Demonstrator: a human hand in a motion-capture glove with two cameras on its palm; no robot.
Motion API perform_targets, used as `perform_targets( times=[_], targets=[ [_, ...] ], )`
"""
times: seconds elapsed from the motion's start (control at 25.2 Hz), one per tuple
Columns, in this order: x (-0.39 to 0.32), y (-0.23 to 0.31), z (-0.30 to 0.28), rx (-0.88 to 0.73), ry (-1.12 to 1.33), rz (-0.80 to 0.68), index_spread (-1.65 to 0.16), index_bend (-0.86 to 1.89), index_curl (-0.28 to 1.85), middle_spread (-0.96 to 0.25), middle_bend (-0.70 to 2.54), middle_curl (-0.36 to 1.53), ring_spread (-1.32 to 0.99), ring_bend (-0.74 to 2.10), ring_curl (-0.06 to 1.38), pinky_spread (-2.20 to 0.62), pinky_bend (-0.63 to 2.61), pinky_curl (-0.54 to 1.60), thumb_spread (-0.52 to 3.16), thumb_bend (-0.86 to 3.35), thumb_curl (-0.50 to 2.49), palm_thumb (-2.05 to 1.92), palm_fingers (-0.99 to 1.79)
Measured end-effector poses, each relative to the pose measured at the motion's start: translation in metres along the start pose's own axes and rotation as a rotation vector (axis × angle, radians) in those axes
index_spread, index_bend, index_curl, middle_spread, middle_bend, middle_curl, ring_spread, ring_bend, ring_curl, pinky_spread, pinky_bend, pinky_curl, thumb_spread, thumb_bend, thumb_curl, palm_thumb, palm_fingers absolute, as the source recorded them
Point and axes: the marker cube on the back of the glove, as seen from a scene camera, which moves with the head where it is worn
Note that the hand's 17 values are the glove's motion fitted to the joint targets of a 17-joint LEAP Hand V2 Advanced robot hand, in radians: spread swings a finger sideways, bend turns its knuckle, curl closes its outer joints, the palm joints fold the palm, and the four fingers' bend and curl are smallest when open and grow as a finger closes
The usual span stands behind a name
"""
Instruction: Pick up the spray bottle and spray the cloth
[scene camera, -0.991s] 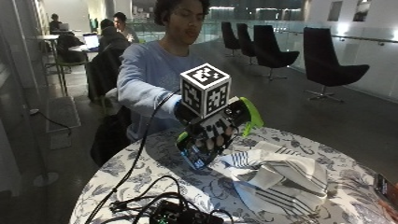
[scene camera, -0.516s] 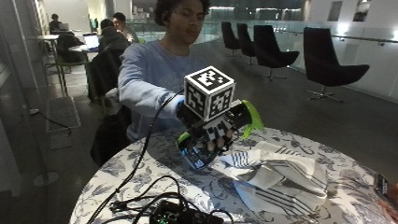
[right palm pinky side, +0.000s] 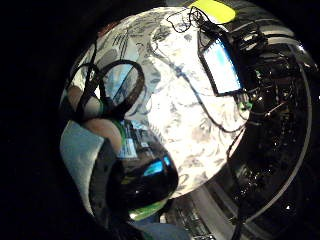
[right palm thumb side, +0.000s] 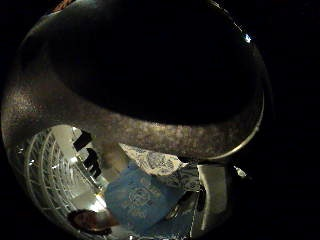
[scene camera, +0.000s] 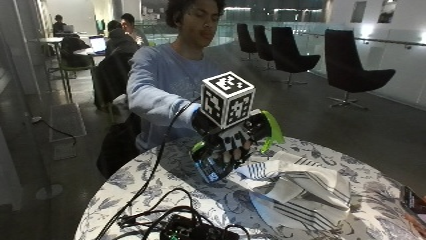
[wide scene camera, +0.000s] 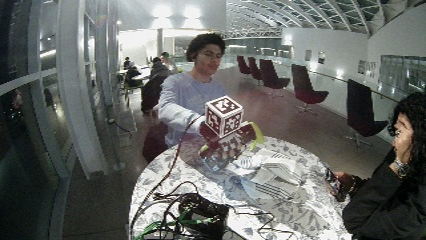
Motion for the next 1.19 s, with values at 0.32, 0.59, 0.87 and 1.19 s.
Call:
perform_targets(
  times=[0.32,0.59,0.87,1.19],
  targets=[
    [-0.010,0.006,0.000,0.065,-0.098,-0.041,-0.22,0.13,0.35,-0.06,0.34,0.45,-0.06,0.58,0.40,-0.09,0.41,0.40,0.85,-0.03,0.54,0.90,1.22],
    [-0.064,0.032,-0.010,0.322,-0.676,-0.297,-0.22,0.13,0.35,-0.06,0.35,0.45,-0.06,0.58,0.40,-0.10,0.42,0.40,0.85,-0.03,0.54,0.88,1.22],
    [-0.167,0.049,0.022,0.437,-0.993,-0.512,-0.22,0.14,0.35,-0.05,0.35,0.45,-0.06,0.58,0.40,-0.11,0.42,0.40,0.85,-0.03,0.54,0.88,1.22],
    [-0.267,0.040,0.093,0.322,-1.064,-0.572,-0.21,0.14,0.36,-0.05,0.34,0.44,-0.06,0.57,0.40,-0.10,0.42,0.40,0.87,-0.02,0.53,0.89,1.21]
  ],
)
